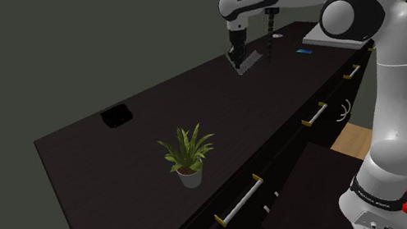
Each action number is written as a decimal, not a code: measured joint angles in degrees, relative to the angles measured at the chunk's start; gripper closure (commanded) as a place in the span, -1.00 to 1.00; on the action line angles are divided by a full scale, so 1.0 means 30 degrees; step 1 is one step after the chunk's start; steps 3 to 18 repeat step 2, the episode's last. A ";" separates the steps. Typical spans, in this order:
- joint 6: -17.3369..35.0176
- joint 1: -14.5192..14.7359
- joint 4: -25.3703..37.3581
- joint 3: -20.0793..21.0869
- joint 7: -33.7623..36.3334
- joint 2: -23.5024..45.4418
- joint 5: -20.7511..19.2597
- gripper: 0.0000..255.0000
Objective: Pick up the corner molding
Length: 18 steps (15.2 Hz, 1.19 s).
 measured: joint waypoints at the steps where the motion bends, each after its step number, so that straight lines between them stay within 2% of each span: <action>1: -0.0208 0.0001 0.0186 -0.0001 0.0016 -0.0020 -0.0005 1.00; 18: -0.0389 -0.0005 0.0382 -0.0002 0.0020 -0.0004 -0.0003 1.00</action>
